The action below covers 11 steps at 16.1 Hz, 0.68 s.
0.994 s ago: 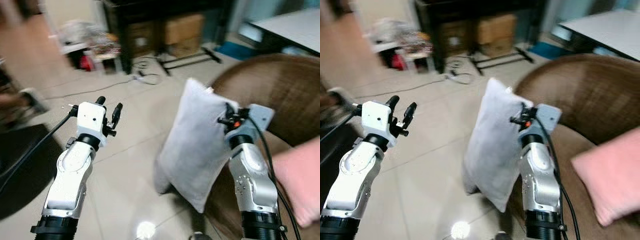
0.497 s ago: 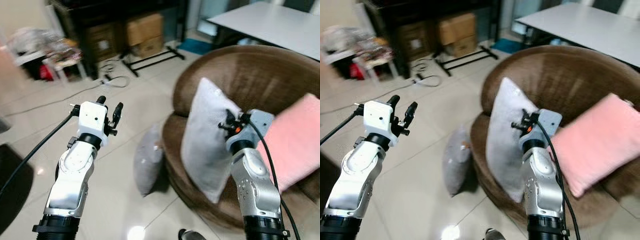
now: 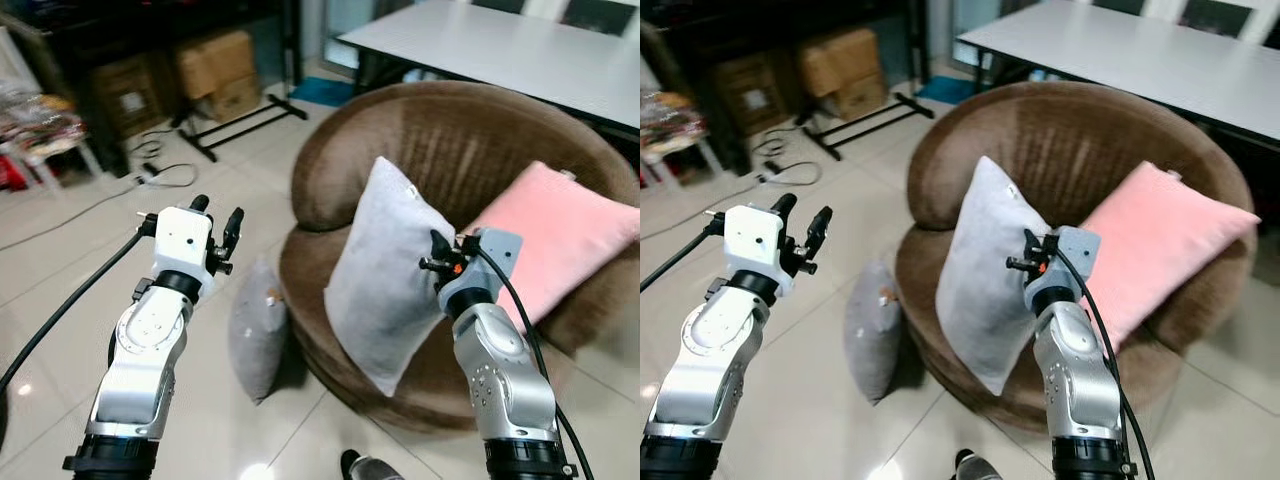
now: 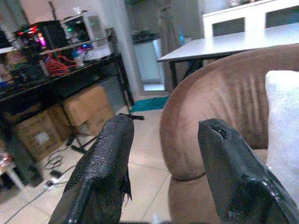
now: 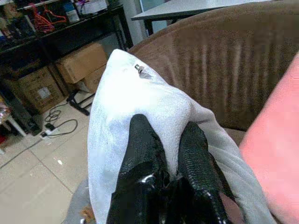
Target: Move the pillow to the sofa from floor
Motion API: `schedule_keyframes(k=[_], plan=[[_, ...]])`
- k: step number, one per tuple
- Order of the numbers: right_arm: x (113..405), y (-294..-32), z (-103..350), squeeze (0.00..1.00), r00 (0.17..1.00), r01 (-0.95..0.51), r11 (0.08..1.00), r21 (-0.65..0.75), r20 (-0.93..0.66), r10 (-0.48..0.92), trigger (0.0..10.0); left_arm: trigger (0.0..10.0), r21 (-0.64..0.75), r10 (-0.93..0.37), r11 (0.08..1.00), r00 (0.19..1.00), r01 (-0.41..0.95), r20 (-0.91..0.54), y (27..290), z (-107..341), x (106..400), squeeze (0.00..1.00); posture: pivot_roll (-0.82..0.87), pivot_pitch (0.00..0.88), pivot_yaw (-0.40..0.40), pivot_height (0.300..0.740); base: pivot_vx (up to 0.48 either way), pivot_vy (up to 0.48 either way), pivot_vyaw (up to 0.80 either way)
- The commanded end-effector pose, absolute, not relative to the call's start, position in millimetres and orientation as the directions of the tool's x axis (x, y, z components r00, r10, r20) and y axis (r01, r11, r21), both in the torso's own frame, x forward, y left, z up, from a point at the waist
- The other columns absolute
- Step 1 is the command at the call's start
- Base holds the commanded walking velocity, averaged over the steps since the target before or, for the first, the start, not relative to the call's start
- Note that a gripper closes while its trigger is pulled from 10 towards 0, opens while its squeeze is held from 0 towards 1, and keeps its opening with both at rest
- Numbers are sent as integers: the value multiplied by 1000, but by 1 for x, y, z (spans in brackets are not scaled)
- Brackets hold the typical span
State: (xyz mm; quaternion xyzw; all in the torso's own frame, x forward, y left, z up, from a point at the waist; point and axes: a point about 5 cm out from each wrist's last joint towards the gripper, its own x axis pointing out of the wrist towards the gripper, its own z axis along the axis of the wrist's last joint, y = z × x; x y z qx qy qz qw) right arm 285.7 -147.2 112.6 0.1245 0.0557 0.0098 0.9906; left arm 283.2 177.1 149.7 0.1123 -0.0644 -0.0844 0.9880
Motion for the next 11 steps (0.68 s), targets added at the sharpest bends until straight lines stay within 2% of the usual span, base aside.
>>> schedule_keyframes(k=[1,5,9,11], plan=[[289,-141,124,0,995,-56,969,240,-65,74,10000,10000,240,-159,963,979,125,127,181,153,281,0,-74,0,21,740,0,0,-800],[290,-135,123,0,989,-113,972,205,-73,130,10000,10000,231,-158,965,977,123,140,182,154,279,0,-77,0,17,740,0,0,-642],[287,-137,123,0,989,-115,971,209,-71,133,10000,10000,228,-163,965,977,129,136,181,153,277,0,-74,0,13,740,0,0,0],[288,-136,123,0,987,-124,971,203,-72,142,10000,10000,226,-163,966,977,130,135,182,153,276,0,-71,0,9,740,257,0,0]])
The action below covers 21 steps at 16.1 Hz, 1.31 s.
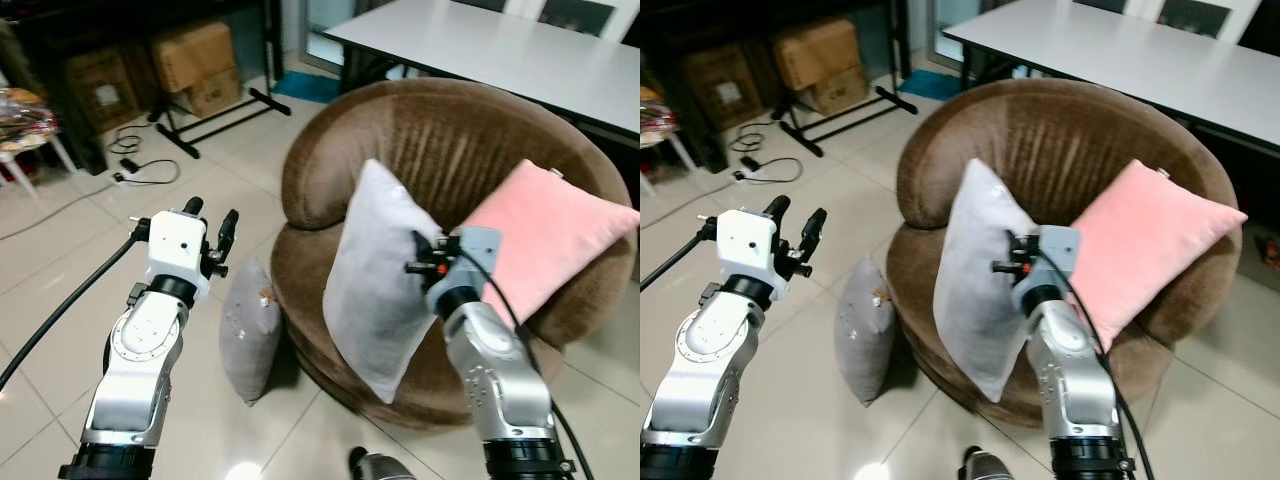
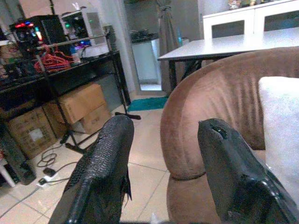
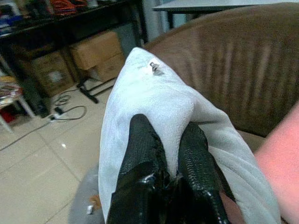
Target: Move the pillow to the sofa from floor
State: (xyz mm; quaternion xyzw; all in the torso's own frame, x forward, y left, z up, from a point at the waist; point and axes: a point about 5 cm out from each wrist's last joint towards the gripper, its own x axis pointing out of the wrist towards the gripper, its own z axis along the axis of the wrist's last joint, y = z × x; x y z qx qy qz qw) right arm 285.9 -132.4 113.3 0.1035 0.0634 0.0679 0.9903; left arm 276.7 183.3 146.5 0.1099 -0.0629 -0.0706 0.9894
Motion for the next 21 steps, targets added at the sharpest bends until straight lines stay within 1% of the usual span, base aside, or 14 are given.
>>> schedule_keyframes(k=[1,10,20,21], plan=[[288,-136,123,0,987,-125,971,202,-73,142,10000,10000,225,-163,966,977,130,135,181,153,276,0,-71,0,9,740,274,0,0],[288,-135,122,0,985,-136,971,196,-75,153,10000,10000,219,-182,964,975,150,131,180,152,277,0,-73,0,10,740,291,0,-800],[290,-132,122,0,979,-176,965,193,-68,192,10000,10000,221,-193,962,972,160,134,180,153,277,0,-60,0,0,740,311,0,0],[290,-131,121,0,978,-176,965,192,-73,193,10000,10000,223,-194,961,972,161,134,180,153,277,0,-61,0,3,740,315,0,-800]])
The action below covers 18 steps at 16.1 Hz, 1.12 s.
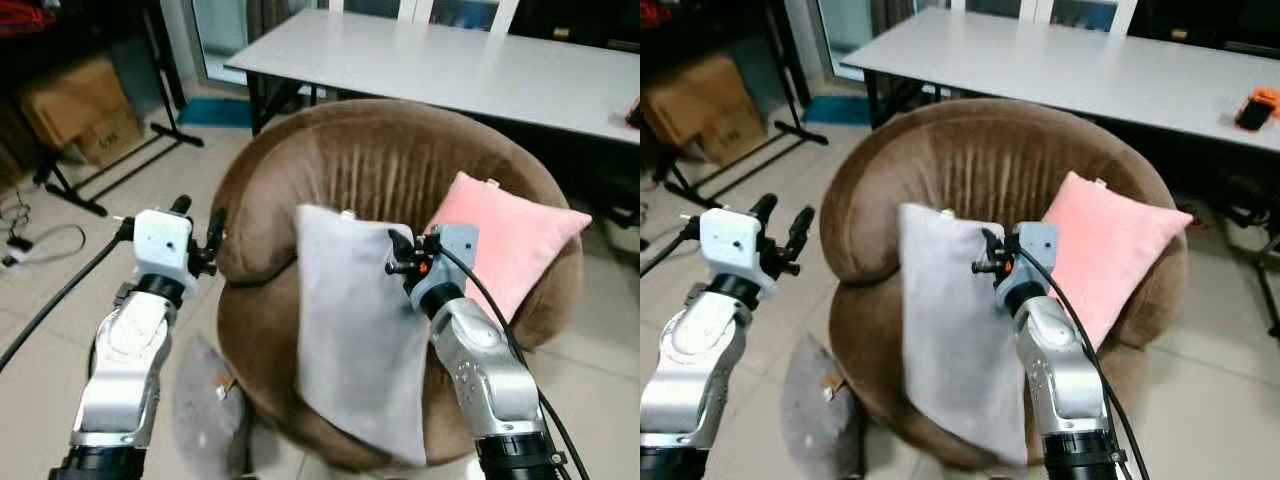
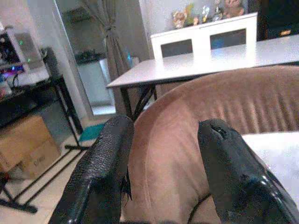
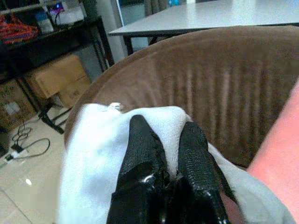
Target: Move the pillow to the sofa from floor
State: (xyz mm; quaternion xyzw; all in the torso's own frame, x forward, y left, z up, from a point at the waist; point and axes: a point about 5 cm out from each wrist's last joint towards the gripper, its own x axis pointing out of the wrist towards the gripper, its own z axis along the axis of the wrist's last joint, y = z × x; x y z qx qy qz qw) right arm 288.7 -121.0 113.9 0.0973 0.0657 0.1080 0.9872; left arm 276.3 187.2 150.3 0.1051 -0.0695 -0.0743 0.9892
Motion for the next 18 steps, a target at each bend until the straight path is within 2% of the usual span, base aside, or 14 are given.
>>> schedule_keyframes(k=[1,2,5,6,10,12,14,16,18], plan=[[290,-131,121,0,978,-176,966,192,-74,193,10000,10000,223,-195,961,972,162,133,180,153,277,0,-61,0,3,740,315,0,-800],[290,-132,121,0,979,-175,966,190,-73,191,10000,10000,225,-199,960,971,166,131,180,153,277,0,-62,0,5,740,311,0,-800],[289,-131,121,0,978,-176,967,187,-75,192,10000,10000,244,-243,946,966,215,90,178,148,276,0,-65,0,7,740,104,0,0],[288,-131,121,0,977,-177,964,197,-85,196,10000,10000,240,-291,933,954,266,75,174,146,274,0,-66,0,6,740,0,0,0],[289,-128,121,0,962,-210,955,211,-131,241,10000,10000,256,-460,856,888,449,-16,166,138,268,0,-63,0,7,740,0,0,0],[294,-121,126,0,946,-261,944,204,-141,292,10000,10000,229,-567,781,814,580,-127,165,129,260,0,-63,0,11,740,0,0,0],[299,-115,134,0,937,-287,928,238,-128,323,10000,10000,222,-594,758,790,613,-155,168,129,259,0,-61,0,14,740,0,0,0],[309,-105,148,0,929,-318,892,321,-82,361,10000,10000,214,-619,732,762,647,-190,171,127,257,0,-61,0,18,740,0,0,0],[331,-108,153,0,949,-227,815,534,-67,308,10000,10000,203,-653,693,721,692,-231,174,126,254,0,-49,0,16,740,0,0,0]])
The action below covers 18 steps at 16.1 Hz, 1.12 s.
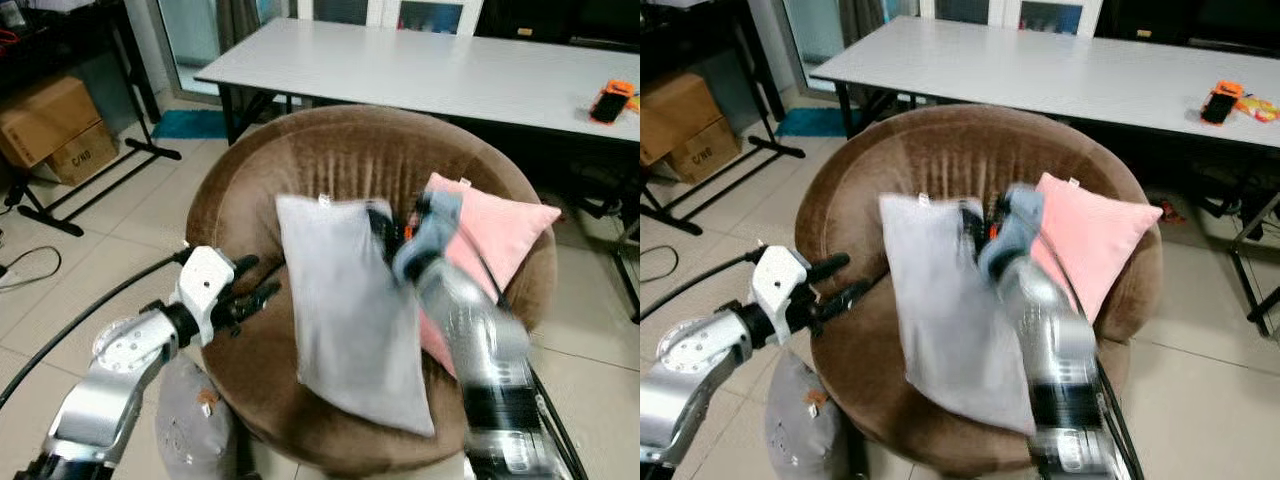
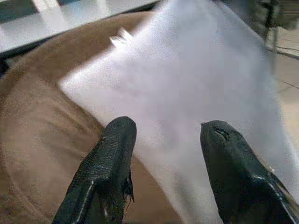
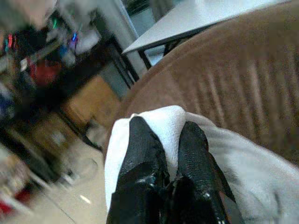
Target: Move the pillow to the sofa from floor
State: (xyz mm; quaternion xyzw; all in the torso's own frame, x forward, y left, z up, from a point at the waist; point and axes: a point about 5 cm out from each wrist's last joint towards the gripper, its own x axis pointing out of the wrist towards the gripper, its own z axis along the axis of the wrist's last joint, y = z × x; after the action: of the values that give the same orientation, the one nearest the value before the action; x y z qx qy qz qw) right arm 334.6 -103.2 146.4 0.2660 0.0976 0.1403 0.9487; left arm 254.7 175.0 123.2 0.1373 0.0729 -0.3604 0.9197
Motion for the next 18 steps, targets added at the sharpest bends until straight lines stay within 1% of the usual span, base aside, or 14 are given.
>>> schedule_keyframes(k=[1,2,3,4,5,7,9,10,11,12,14,15,17,18], plan=[[342,-119,145,0,966,-124,793,597,-109,233,10000,10000,206,-659,683,713,701,-239,174,127,253,0,-47,0,15,740,0,0,0],[349,-135,132,0,973,4,783,623,-182,140,10000,10000,206,-664,677,707,707,-244,175,127,253,0,-41,0,9,740,0,0,0],[351,-144,123,0,970,75,770,634,-226,92,10000,10000,204,-666,674,704,710,-246,175,127,252,0,-40,0,7,740,0,0,0],[352,-162,103,0,951,212,700,682,-309,13,10000,10000,198,-670,671,699,714,-252,175,126,251,0,-37,0,3,740,0,0,0],[350,-174,87,0,931,299,635,712,-364,-31,10000,10000,190,-674,667,692,720,-259,176,125,250,0,-35,0,0,740,0,0,0],[346,-185,69,0,908,374,585,720,-412,-75,10000,10000,185,-678,662,685,726,-267,177,124,249,0,-33,0,-6,740,0,0,0],[341,-190,56,0,887,407,622,669,-452,-93,10000,10000,185,-679,658,682,730,-273,178,123,249,0,-31,0,-11,740,0,0,0],[343,-192,57,431,894,401,616,678,-436,-103,10000,10000,184,-680,657,680,731,-276,179,122,248,0,-32,0,-11,740,0,0,0],[343,-195,57,929,892,409,635,655,-433,-128,10000,10000,183,-680,656,678,732,-278,179,122,248,0,-32,0,-12,740,0,0,0],[344,-197,58,1000,895,405,663,629,-423,-145,10000,10000,183,-680,655,677,733,-280,179,122,248,0,-34,0,-10,740,0,0,0],[348,-205,69,1000,921,367,684,630,-352,-170,10000,10000,177,-683,654,674,736,-280,178,121,247,0,-37,0,-10,740,0,0,0],[348,-218,75,1000,924,370,700,611,-317,-212,10000,10000,166,-677,666,683,727,-274,179,119,247,0,-35,0,-11,740,0,0,0],[348,-227,80,1000,931,360,707,608,-281,-233,10000,10000,159,-666,685,699,711,-261,179,118,246,0,-36,0,-10,740,0,0,0],[348,-233,86,1000,941,337,738,584,-242,-238,10000,10000,164,-644,711,726,684,-240,179,119,247,0,-36,0,-9,740,0,0,0]])
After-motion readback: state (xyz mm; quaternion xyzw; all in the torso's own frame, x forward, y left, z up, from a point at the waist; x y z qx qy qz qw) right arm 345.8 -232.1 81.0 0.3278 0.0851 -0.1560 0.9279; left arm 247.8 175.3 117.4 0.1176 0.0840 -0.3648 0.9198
